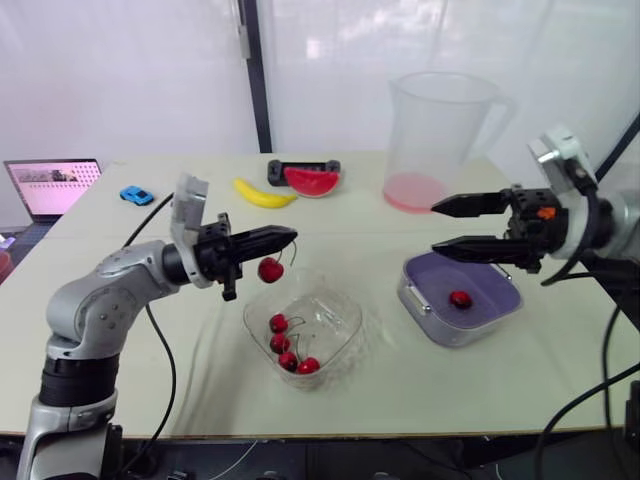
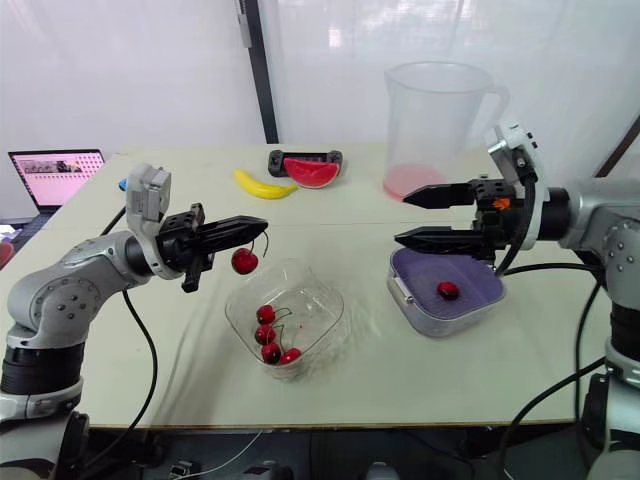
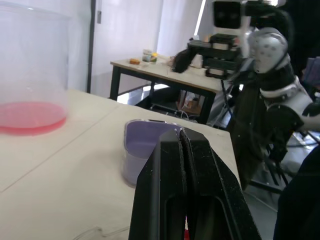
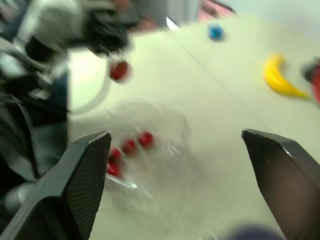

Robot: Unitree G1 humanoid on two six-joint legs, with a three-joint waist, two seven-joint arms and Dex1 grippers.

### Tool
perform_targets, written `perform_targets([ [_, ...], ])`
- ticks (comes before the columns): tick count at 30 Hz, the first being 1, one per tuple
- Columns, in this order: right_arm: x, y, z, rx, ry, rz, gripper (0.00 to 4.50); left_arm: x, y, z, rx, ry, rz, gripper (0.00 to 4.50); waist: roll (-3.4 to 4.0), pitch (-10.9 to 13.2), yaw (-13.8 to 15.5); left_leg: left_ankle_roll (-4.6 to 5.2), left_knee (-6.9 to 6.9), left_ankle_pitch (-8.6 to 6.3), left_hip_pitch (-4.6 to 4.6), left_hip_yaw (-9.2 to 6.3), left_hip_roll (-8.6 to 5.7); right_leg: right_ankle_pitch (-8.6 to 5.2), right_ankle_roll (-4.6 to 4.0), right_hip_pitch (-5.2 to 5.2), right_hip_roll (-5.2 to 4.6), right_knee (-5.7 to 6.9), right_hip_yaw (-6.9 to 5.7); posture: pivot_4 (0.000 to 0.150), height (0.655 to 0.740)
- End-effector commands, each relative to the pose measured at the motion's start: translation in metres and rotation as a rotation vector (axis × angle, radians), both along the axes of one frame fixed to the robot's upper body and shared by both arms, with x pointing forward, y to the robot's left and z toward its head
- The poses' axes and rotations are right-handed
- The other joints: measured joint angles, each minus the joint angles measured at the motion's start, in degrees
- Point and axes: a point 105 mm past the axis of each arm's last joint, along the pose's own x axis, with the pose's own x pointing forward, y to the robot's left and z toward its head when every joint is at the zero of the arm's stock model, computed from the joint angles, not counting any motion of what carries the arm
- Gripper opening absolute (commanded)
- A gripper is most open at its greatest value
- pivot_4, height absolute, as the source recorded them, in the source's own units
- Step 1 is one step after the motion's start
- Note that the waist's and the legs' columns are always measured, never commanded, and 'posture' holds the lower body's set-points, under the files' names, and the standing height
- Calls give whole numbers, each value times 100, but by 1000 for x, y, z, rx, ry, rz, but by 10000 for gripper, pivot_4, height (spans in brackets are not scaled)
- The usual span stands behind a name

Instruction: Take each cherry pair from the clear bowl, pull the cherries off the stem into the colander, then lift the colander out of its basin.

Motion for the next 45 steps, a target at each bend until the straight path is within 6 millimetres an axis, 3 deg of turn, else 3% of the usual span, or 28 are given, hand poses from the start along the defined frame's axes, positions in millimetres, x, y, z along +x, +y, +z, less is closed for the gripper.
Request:
perform_targets([
  [1, -19, 12, -2, 38, -12, 42, 44835, -4, 3, 16, -26, -41, -24, 0, -2, 0, 12, 3, 3, -2, -1, -1, 0, 0, 0, 4, -1, 0, -1, 1500, 7400],
  [8, -17, 53, -23, 136, 15, 74, 44835, -9, -4, 21, -26, -37, -61, 0, -2, -1, -44, 11, 7, -6, 9, -2, 1, 0, 0, 11, 3, 4, -3, 1500, 7400],
  [15, 0, 97, -41, 240, 64, 65, 44835, -15, -16, 25, -44, -34, -90, 0, -3, -1, -46, 8, 9, -5, 9, -5, 1, 0, 0, 11, 3, 5, -2, 1500, 7400],
  [29, 15, 148, -46, 356, 121, 106, 44835, -18, -29, 27, -56, -30, -107, 0, -2, -1, -60, -17, 6, 9, 10, -6, -1, 0, 0, 8, 3, 8, -2, 1500, 7400],
  [32, 14, 150, -47, 365, 134, 113, 35668, -18, -30, 27, -61, -28, -105, 0, -2, -1, -59, -16, 7, 9, 10, -5, -1, 0, 0, 8, 3, 8, -2, 1500, 7400],
  [36, 15, 150, -47, 367, 135, 112, 14990, -17, -30, 25, -60, -25, -104, 0, -2, -1, -64, -16, 6, 9, 10, -6, -1, 0, 0, 7, 3, 8, -2, 1500, 7400],
  [38, 15, 149, -48, 360, 132, 110, 7805, -17, -30, 25, -60, -25, -104, 0, -2, -1, -63, -16, 5, 9, 10, -6, -2, 0, 0, 7, 3, 8, -2, 1500, 7400],
  [45, 12, 148, -55, 315, 141, 117, 7805, -16, -30, 25, -59, -28, -100, 0, -2, -1, -62, -13, 5, 7, 10, -6, -2, 0, 0, 7, 3, 8, -2, 1500, 7400],
])
